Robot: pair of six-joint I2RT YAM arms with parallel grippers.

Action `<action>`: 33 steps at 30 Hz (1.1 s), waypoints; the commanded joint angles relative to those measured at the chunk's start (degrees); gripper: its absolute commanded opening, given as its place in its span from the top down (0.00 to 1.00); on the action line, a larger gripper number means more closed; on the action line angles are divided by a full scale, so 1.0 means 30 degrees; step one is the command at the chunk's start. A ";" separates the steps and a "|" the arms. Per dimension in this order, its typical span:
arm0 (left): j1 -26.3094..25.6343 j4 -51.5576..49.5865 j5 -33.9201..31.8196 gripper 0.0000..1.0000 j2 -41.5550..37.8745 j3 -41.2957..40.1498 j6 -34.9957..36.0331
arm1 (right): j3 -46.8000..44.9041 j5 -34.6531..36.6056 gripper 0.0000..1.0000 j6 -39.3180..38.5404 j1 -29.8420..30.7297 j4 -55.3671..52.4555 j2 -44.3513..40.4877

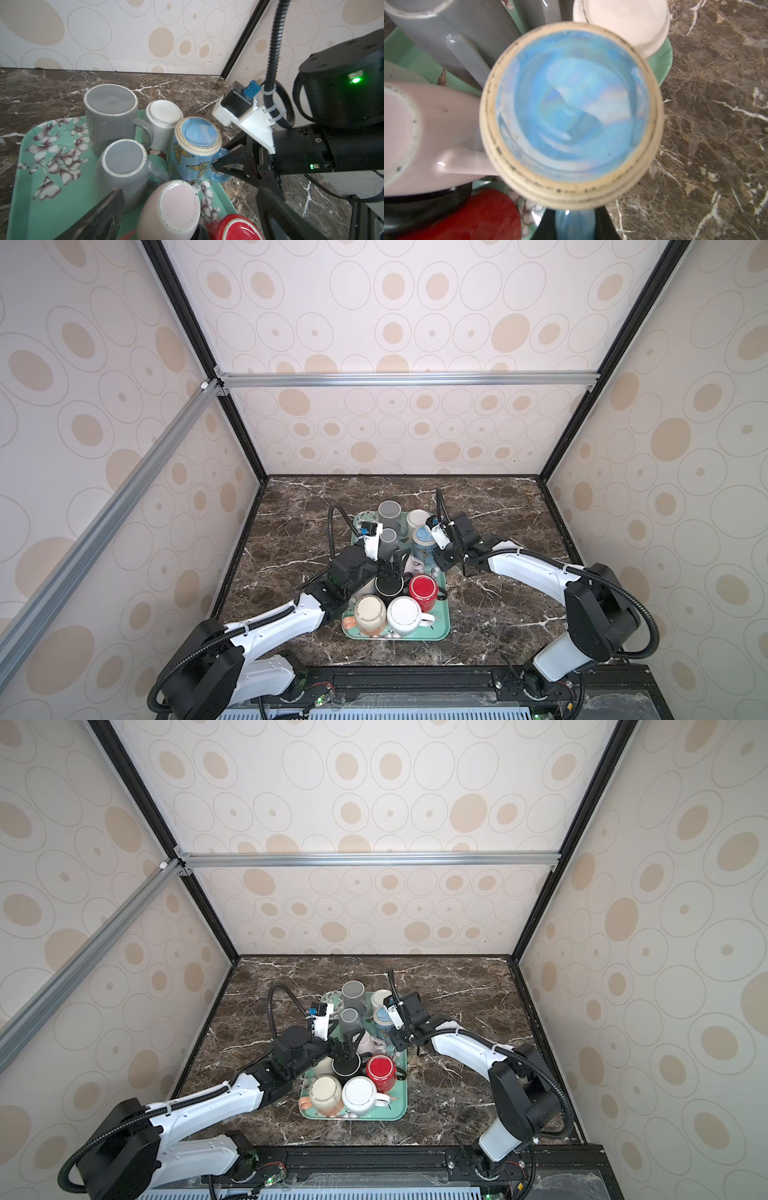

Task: Turn the mug right side up
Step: Pick up the mug from the tray.

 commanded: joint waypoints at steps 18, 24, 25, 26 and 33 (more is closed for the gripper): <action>0.0134 -0.5073 -0.1603 0.00 -0.0848 0.2964 0.0152 | -0.0842 -0.0185 1.00 0.3948 0.0139 0.3901 -0.3976; 0.1579 -0.7118 -0.1068 0.00 -0.1659 0.5033 0.1083 | -0.0363 -0.0492 1.00 0.5206 0.0158 0.4401 -0.5032; 0.2027 -0.7229 -0.0554 0.00 -0.1712 0.5358 0.1024 | -0.0334 -0.0590 1.00 0.5438 0.0154 0.4629 -0.5169; 0.2419 -0.7258 0.0038 0.00 -0.1727 0.5592 0.0939 | -0.0292 -0.0716 1.00 0.5669 0.0142 0.4871 -0.5299; 0.5625 -0.5418 0.5123 0.00 -0.1675 0.6048 -0.0411 | 0.0909 -0.2880 1.00 0.7620 0.0162 0.5889 -0.5229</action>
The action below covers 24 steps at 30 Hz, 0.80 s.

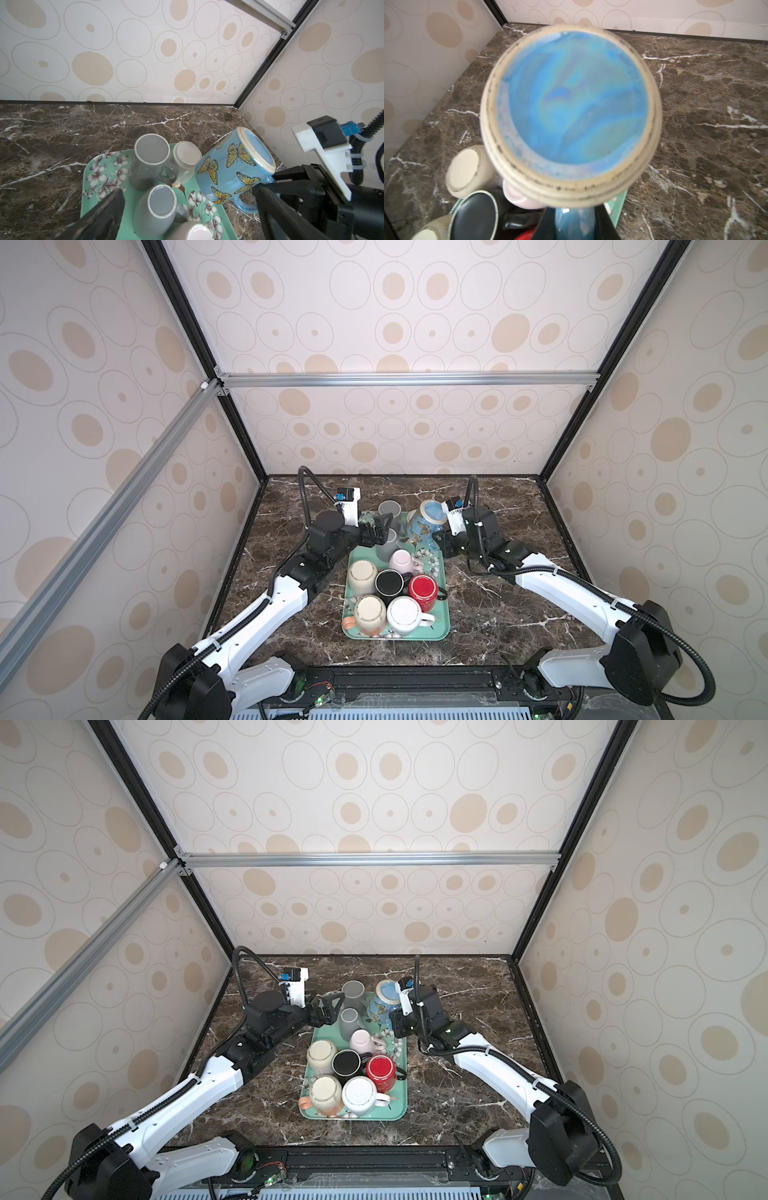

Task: Turn the mug right side up
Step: Pick up the mug from the tray, then place the mug at the top-left of the table.

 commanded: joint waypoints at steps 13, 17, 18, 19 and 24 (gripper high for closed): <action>0.3234 0.7838 1.0146 0.07 0.0361 -0.1812 -0.3853 | 0.2796 -0.5282 1.00 0.8091 0.0160 0.7467 0.0660; 0.3881 1.1375 1.2442 0.15 0.1762 -0.2349 -0.6524 | 0.3047 -0.6390 1.00 0.9398 0.0160 0.8609 0.1247; 0.4018 1.2412 1.3005 0.18 0.2184 -0.2499 -0.7153 | 0.3096 -0.6673 1.00 0.9658 0.0163 0.8864 0.1341; 0.4117 1.3293 1.3376 0.19 0.2497 -0.2593 -0.7787 | 0.3152 -0.6907 1.00 0.9873 0.0162 0.9096 0.1423; 0.4300 1.5674 1.3885 0.23 0.3372 -0.2804 -0.9138 | 0.3201 -0.7878 1.00 1.0588 0.0135 0.9863 0.1714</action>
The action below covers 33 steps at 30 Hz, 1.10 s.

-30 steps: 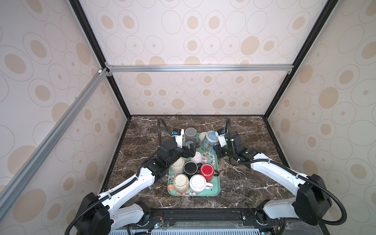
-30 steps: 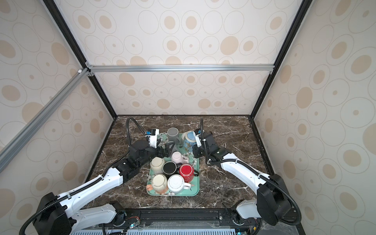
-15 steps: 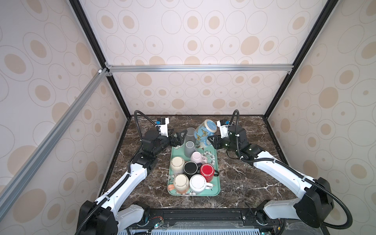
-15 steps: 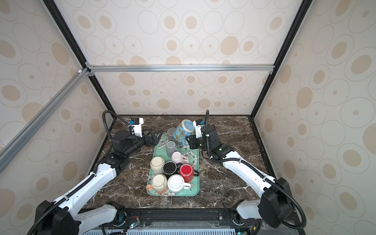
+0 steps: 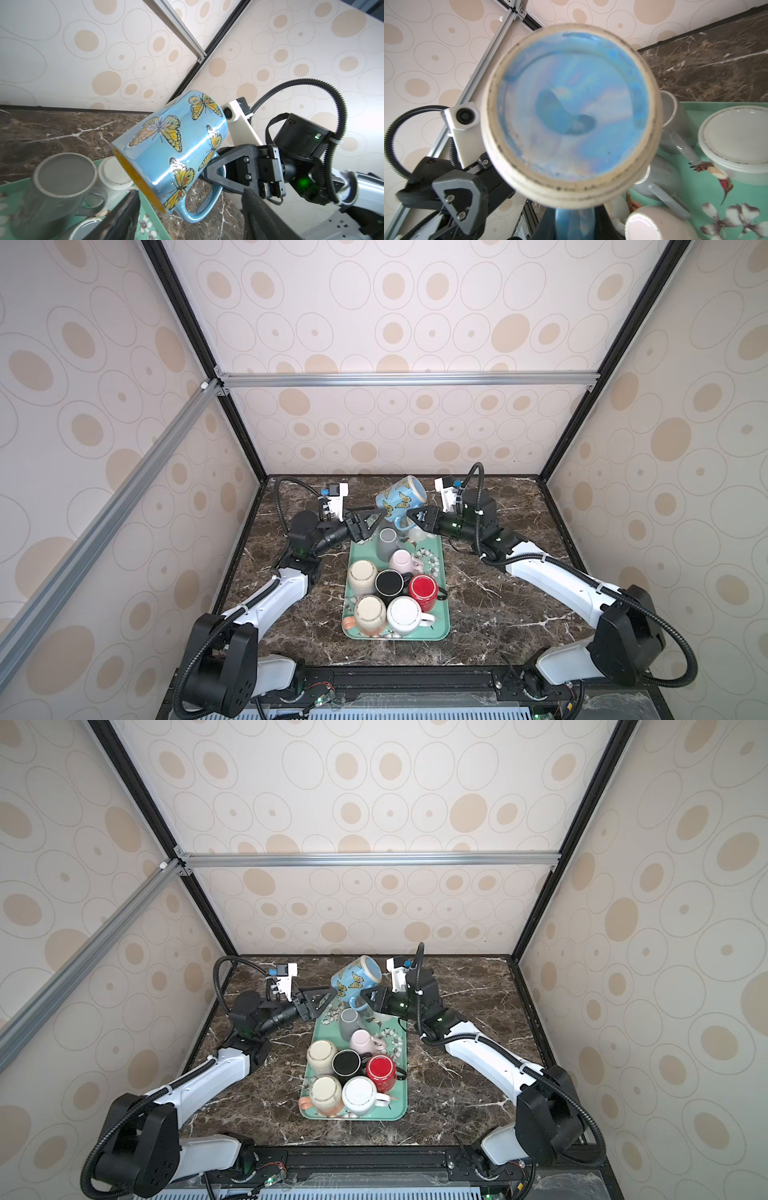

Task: Turn the mug right side up
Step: Place the mug at the top-left of the table.

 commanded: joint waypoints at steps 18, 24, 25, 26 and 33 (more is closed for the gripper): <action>0.0145 1.1767 0.3212 0.45 0.2227 0.0684 -0.7940 | 0.1373 -0.3161 1.00 0.2426 0.0145 0.5266 0.0551; 0.0145 1.1132 0.3368 0.54 0.1949 0.0798 -0.7718 | 0.1540 -0.3327 1.00 0.2562 0.0155 0.5123 0.0778; 0.0147 1.0969 0.3367 0.56 0.1901 0.0791 -0.7621 | 0.1595 -0.3376 1.00 0.2569 0.0161 0.5026 0.0811; 0.0145 1.0871 0.3368 0.58 0.1838 0.0785 -0.7561 | 0.1671 -0.3415 1.00 0.2582 0.0156 0.4879 0.0851; 0.0145 1.0491 0.3481 0.78 0.1580 0.0883 -0.7396 | 0.2237 -0.4061 0.97 0.2702 0.0143 0.4000 0.1298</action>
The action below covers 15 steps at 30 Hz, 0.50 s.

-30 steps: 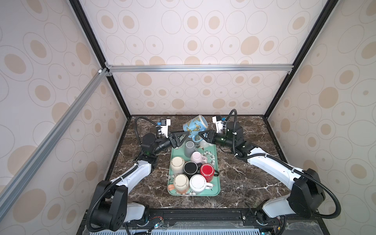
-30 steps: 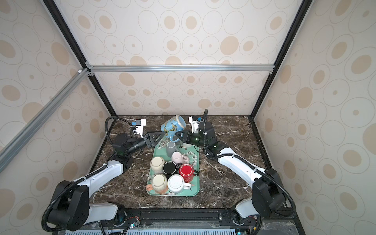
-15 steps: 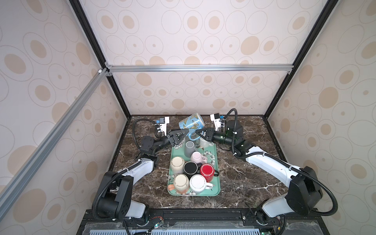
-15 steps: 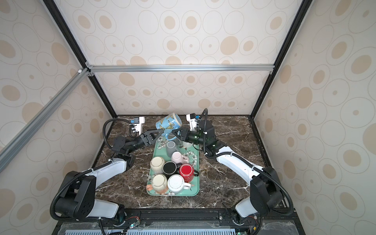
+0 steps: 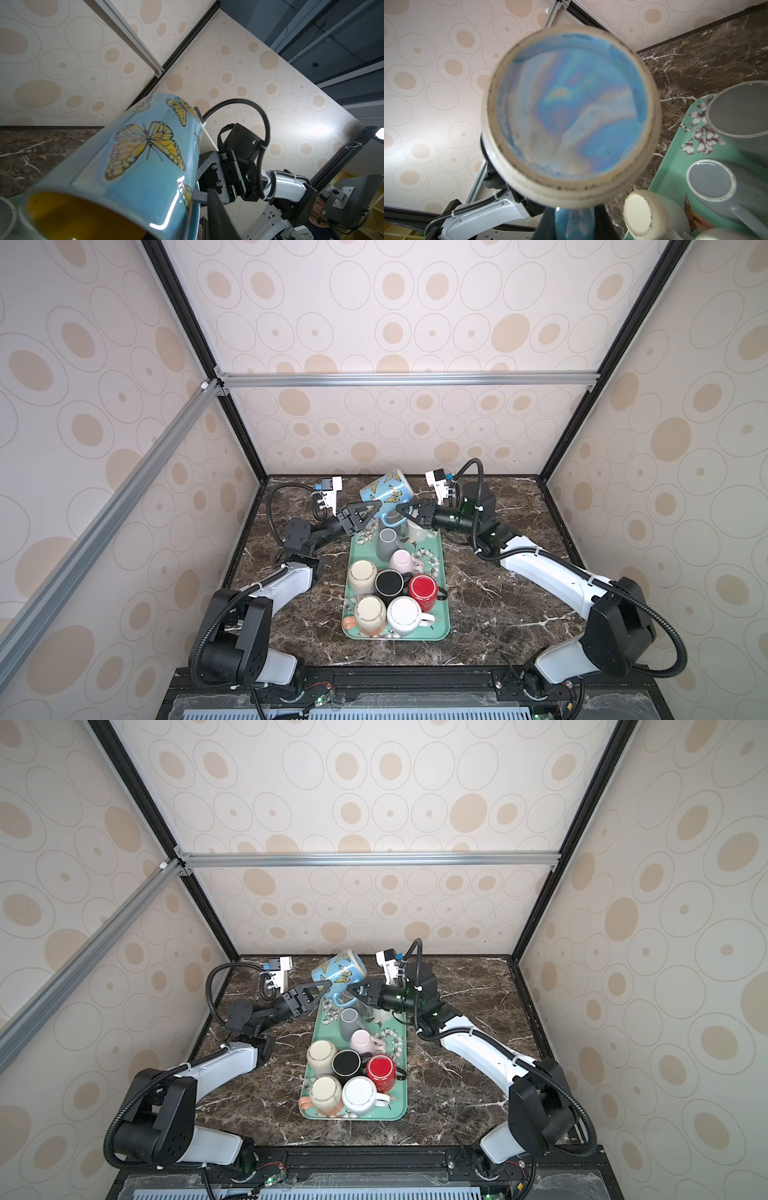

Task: Turn the mug right side up
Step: Place the mug at the top-left of the table.

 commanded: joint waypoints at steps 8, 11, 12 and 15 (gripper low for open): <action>-0.0204 0.1087 0.1082 1.00 -0.0874 0.0924 -0.0559 | 0.1225 -0.0113 0.89 -0.0032 0.0159 0.0794 0.0395; -0.0204 0.0897 0.1095 1.00 -0.0981 0.0943 -0.0562 | 0.1232 -0.0078 0.77 -0.0181 0.0148 0.0361 0.0345; -0.0201 0.0755 0.1076 1.00 -0.1044 0.0934 -0.0544 | 0.1272 -0.0081 0.71 -0.0283 0.0150 0.0200 0.0294; -0.0175 -0.0308 0.1075 1.00 -0.1226 0.1048 -0.0138 | 0.1391 0.0176 0.58 -0.1057 0.0147 -0.0926 0.0003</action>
